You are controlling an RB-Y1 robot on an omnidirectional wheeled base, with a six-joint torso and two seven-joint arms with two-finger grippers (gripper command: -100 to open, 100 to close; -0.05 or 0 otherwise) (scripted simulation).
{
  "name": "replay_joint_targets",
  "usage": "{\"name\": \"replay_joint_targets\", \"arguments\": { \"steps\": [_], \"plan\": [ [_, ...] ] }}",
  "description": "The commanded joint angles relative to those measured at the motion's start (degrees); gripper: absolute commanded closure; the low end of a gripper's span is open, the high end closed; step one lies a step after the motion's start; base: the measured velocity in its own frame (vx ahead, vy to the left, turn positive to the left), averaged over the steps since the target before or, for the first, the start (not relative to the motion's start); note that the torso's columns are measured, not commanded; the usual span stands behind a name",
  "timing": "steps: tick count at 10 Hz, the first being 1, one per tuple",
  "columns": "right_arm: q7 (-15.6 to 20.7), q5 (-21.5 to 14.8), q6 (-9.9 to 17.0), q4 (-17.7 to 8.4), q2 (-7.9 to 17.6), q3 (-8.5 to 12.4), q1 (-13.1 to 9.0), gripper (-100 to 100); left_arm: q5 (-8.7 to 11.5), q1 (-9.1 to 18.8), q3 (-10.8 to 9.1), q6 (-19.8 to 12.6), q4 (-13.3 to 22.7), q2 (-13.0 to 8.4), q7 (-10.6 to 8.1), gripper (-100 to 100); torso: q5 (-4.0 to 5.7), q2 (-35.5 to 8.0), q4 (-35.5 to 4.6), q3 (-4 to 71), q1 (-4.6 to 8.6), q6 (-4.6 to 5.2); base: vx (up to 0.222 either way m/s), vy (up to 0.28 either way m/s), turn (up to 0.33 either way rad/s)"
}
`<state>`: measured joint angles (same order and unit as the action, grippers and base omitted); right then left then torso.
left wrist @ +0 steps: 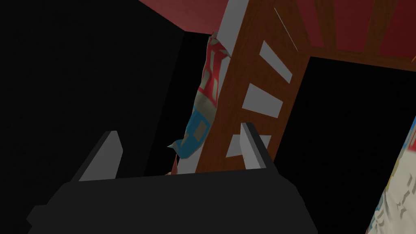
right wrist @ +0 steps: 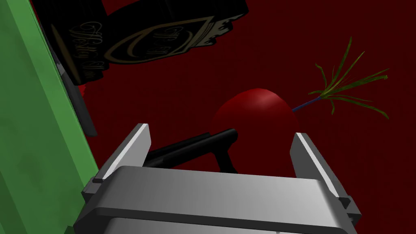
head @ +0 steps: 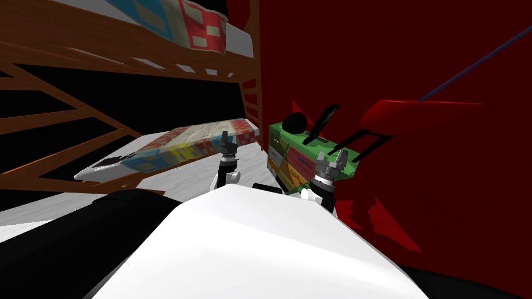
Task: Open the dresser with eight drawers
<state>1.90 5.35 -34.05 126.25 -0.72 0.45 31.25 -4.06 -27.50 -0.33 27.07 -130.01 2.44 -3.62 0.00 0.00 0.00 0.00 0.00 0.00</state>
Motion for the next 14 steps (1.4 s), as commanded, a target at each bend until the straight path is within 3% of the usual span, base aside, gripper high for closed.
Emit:
{"name": "replay_joint_targets", "arguments": {
  "steps": [1, 9, 10, 11, 14],
  "plan": [
    [0.0, 0.0, 0.0, 0.0, 0.0, 0.0, 0.0, 0, 0.0, 0.0, 0.0, 0.0, 0.0, 0.0, 0.0, 0, 0.0, -2.32, -2.35, 4.67, 0.0, 0.0, 0.0, 0.0, 0.0],
    [0.0, -0.03, -0.19, 0.27, 0.02, -0.04, -0.18, 0, 0.0, 0.0, 0.0, 0.01, -0.02, 0.0, 0.0, 0, 0.02, -35.36, -35.36, 70.75, 0.05, 0.0, 0.0, 0.0, 0.0],
    [0.37, -0.53, 0.32, 0.33, 2.57, 0.19, 0.01, -100, 0.0, 0.0, 0.0, 0.01, -0.02, 0.0, 0.0, 0, 0.0, -39.62, -39.6, 79.19, 0.0, 0.0, 0.019, 0.016, -0.016],
    [0.75, -1.03, 0.84, 0.38, 4.28, 0.42, 0.2, -100, 0.0, -0.01, 0.0, 0.0, 0.0, 0.0, 0.0, 0, -0.02, -41.53, -41.49, 83.14, -0.06, 0.0, 0.027, 0.035, -0.05],
    [2.54, -3.43, 3.27, 0.7, 8.95, 1.51, 1.12, -100, 0.0, -0.02, 0.0, 0.0, 0.01, 0.0, 0.0, 0, 0.05, -41.76, -42.08, 84.89, 0.08, -0.03, 0.044, 0.066, -0.026]
  ]
}}
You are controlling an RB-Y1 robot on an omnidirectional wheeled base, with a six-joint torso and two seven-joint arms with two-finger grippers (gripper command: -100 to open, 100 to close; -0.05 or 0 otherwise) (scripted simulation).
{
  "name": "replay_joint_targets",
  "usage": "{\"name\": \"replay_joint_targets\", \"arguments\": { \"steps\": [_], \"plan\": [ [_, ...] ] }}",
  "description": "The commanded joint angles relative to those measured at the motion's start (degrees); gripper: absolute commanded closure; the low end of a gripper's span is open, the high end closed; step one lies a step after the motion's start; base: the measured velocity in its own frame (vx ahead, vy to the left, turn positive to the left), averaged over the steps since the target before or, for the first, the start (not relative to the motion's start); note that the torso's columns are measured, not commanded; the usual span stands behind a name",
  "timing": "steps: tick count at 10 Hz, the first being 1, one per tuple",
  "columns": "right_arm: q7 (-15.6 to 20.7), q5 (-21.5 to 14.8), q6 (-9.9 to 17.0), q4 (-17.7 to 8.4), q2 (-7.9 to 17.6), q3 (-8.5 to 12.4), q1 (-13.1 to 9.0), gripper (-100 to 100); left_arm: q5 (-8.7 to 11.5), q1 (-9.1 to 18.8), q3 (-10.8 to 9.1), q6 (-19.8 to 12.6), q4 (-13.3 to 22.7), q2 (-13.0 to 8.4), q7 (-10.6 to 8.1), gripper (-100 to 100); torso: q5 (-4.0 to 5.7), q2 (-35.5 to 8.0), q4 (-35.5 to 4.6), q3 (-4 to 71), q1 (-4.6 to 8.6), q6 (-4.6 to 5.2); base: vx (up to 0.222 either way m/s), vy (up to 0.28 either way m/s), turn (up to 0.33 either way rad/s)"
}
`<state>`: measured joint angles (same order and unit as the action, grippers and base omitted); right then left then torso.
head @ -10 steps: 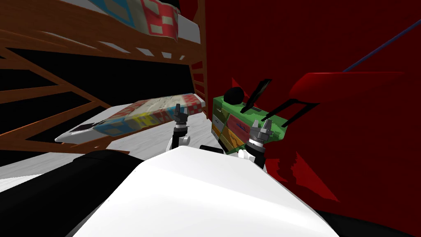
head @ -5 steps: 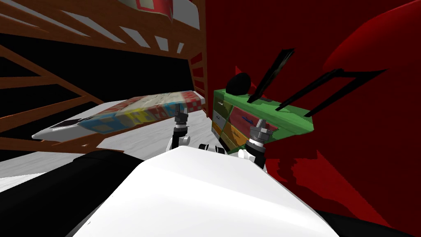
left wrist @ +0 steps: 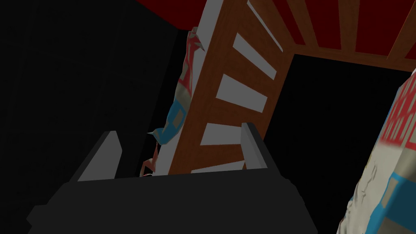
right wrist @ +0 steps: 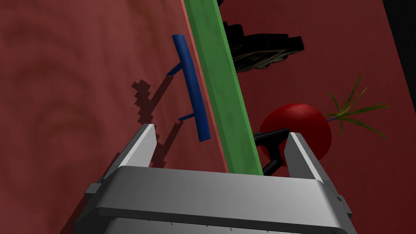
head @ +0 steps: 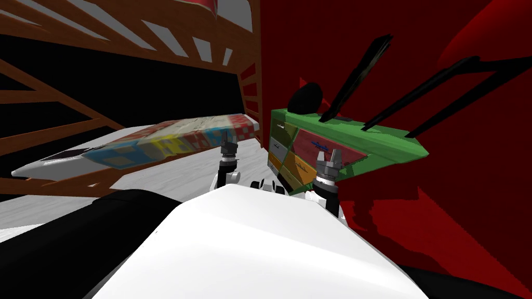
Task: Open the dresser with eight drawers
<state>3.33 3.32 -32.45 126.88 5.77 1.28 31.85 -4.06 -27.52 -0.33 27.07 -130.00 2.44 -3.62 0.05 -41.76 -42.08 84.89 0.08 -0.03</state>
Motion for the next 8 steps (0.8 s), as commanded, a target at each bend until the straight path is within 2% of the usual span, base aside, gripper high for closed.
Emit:
{"name": "replay_joint_targets", "arguments": {
  "steps": [1, 8],
  "plan": [
    [1.91, -2.47, 2.74, 0.27, 3.78, 1.17, 0.94, -100, 0.0, 0.0, 0.0, 0.0, 0.0, 0.0, 0.0, 0, -0.04, -0.19, -0.08, -0.11, -0.09, -0.05, 0.056, 0.097, -0.062],
    [9.67, -12.76, 12.83, 3.2, 10.41, 5.89, 5.29, -100, 0.0, 0.0, 0.01, 0.0, 0.0, 0.01, 0.0, 0, -0.05, -0.04, -0.02, 0.0, -0.14, -0.15, 0.092, 0.134, -0.06]
  ]
}}
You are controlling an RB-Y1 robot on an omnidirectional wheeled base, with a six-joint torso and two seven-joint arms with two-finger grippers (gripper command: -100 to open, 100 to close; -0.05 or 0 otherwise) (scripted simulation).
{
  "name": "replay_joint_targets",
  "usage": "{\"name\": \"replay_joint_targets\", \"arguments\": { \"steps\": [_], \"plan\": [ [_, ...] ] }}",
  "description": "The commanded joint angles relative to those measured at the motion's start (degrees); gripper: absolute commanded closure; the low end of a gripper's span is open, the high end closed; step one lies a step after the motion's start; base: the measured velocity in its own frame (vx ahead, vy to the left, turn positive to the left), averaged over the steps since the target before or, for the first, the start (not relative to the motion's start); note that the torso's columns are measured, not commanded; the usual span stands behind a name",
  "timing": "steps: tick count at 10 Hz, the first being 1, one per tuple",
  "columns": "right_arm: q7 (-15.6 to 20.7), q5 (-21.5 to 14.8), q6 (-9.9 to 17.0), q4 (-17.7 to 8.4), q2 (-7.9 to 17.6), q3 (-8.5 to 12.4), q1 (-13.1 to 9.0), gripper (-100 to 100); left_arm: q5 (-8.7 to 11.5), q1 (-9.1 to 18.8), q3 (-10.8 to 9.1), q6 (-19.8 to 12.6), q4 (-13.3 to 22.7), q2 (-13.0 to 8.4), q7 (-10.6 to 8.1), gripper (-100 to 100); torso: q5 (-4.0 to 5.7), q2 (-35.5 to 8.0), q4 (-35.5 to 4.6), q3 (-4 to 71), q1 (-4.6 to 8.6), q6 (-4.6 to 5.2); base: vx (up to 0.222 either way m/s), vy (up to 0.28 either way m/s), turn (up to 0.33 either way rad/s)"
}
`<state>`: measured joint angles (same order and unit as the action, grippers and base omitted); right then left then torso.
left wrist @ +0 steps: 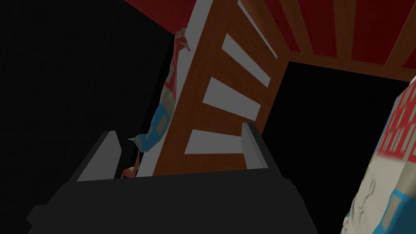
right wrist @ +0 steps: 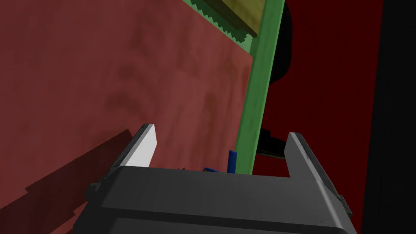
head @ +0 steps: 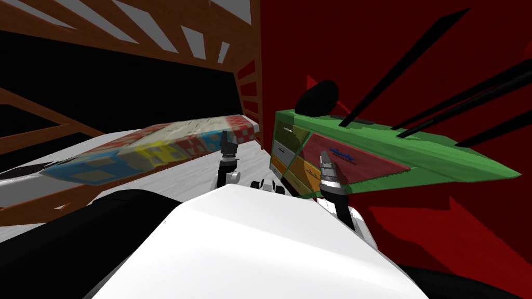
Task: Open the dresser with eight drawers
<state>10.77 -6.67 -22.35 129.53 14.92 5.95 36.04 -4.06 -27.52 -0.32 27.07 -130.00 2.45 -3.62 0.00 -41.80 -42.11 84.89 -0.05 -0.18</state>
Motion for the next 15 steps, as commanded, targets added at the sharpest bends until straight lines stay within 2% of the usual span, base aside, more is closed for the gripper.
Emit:
{"name": "replay_joint_targets", "arguments": {
  "steps": [1, 7, 8, 10, 11, 13, 14, 15],
  "plan": [
    [3.58, -4.55, 4.43, 1.12, 1.98, 2.04, 1.88, -100, 0.0, 0.0, 0.0, 0.0, 0.0, 0.0, 0.0, 0, 0.0, -0.11, -0.04, -0.08, 0.0, 0.05, 0.106, 0.168, -0.084],
    [10.7, -13.99, 13.33, 3.76, 5.5, 6.37, 5.86, -100, 0.0, 0.0, -0.01, 0.0, 0.0, -0.01, 0.0, 0, 0.1, 0.21, 0.07, 0.11, 0.2, -0.23, 0.106, 0.141, -0.068],
    [10.7, -13.99, 13.73, 3.76, 5.5, 6.37, 5.86, -100, 0.0, 0.0, 0.0, 0.0, 0.0, 0.0, 0.0, 0, 0.05, 0.25, 0.08, 0.14, 0.05, -0.16, 0.067, 0.115, -0.037],
    [13.65, -17.81, 17.21, 4.51, 7.29, 8.17, 7.43, -100, 0.0, 0.01, 0.0, 0.0, 0.0, 0.0, 0.0, 0, 0.09, 0.18, 0.07, 0.09, 0.11, -0.21, 0.075, 0.136, -0.064],
    [13.65, -17.92, 17.67, 4.51, 7.29, 8.17, 7.43, -100, 0.0, 0.0, 0.0, 0.0, 0.0, 0.0, 0.0, 0, 0.03, 0.24, 0.06, 0.13, -0.01, -0.16, 0.081, 0.117, -0.039],
    [16.63, -21.71, 21.33, 5.06, 9.45, 9.99, 8.96, -100, 0.0, 0.0, 0.0, 0.0, 0.0, 0.0, 0.0, 0, 0.06, 0.19, 0.04, 0.09, 0.07, -0.24, 0.087, 0.144, -0.057],
    [16.63, -21.91, 21.71, 5.06, 9.45, 9.99, 8.96, -100, 0.0, 0.0, 0.0, 0.0, 0.0, 0.0, 0.0, 0, -0.01, 0.13, 0.02, 0.07, -0.05, -0.13, 0.075, 0.127, -0.046],
    [18.12, -23.91, 23.75, 5.25, 10.69, 10.9, 9.71, -100, 0.0, 0.0, 0.0, 0.0, 0.0, -0.01, 0.0, 0, 0.01, 0.01, -0.03, 0.0, 0.07, -0.19, 0.06, 0.123, -0.06]
  ]
}}
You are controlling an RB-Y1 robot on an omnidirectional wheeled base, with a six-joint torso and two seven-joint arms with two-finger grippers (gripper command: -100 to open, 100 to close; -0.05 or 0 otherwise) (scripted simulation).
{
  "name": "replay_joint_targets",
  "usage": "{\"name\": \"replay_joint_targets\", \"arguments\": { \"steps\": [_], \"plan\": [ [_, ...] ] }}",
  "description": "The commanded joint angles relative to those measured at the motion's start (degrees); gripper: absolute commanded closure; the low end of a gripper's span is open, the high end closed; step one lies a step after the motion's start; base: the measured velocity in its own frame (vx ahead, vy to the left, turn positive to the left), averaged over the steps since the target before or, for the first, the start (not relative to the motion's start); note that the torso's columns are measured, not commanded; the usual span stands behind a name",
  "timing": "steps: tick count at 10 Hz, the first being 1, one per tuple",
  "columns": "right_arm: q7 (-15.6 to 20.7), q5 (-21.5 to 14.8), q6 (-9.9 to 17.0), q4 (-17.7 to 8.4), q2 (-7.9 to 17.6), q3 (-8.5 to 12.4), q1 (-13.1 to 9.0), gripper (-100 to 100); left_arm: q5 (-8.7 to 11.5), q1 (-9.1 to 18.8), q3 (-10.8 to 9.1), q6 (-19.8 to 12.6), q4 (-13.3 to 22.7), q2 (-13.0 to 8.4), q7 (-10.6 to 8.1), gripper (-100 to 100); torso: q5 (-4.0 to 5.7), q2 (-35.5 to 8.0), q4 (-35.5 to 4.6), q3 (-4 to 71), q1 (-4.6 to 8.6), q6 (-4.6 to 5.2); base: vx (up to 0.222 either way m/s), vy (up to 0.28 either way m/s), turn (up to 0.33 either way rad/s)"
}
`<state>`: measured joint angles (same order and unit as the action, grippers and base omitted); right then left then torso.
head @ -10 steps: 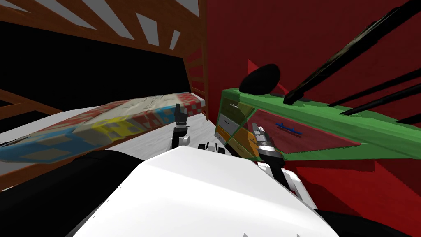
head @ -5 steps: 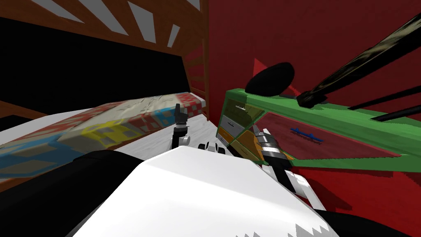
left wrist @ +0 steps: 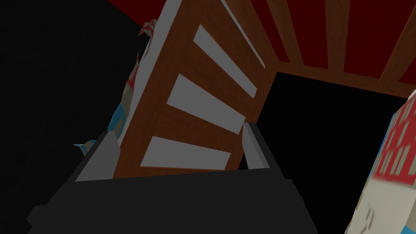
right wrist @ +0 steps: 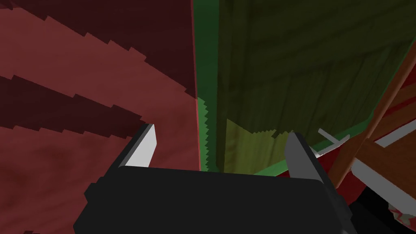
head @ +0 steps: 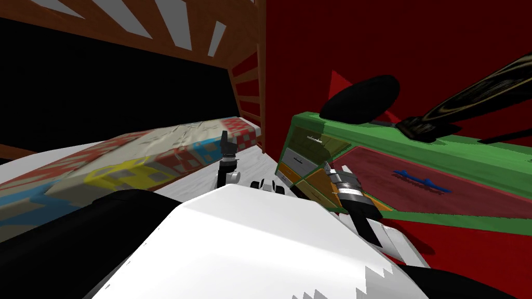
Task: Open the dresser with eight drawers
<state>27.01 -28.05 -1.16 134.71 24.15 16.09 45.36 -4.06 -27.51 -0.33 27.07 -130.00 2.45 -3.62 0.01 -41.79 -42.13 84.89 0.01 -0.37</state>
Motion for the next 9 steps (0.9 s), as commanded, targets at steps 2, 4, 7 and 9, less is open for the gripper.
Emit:
{"name": "replay_joint_targets", "arguments": {
  "steps": [2, 4, 7, 9],
  "plan": [
    [3.37, -4.53, 4.62, 0.21, 2.78, 1.67, 1.13, -100, 0.0, 0.0, 0.0, 0.0, 0.0, 0.0, 0.0, 0, -0.13, -0.05, -0.1, 0.0, -0.09, 0.05, 0.076, 0.13, -0.051],
    [6.3, -8.28, 8.55, 0.37, 5.62, 3.46, 2.55, -100, 0.0, 0.0, 0.0, 0.0, 0.0, 0.0, 0.0, 0, -0.16, -0.03, -0.11, 0.03, -0.09, -0.01, 0.088, 0.123, -0.069],
    [9.14, -12.28, 12.52, 0.44, 8.54, 5.19, 3.89, -100, 0.0, 0.0, 0.0, 0.0, 0.0, 0.0, 0.0, 0, -0.27, -0.11, -0.15, 0.0, -0.27, -0.03, 0.069, 0.134, -0.044],
    [10.49, -14.12, 14.58, 0.46, 9.98, 6.01, 4.54, -100, 0.0, -0.01, 0.0, 0.0, 0.0, 0.0, 0.0, 0, -0.22, -0.23, -0.15, -0.09, -0.28, 0.12, 0.077, 0.134, -0.077]
  ]
}}
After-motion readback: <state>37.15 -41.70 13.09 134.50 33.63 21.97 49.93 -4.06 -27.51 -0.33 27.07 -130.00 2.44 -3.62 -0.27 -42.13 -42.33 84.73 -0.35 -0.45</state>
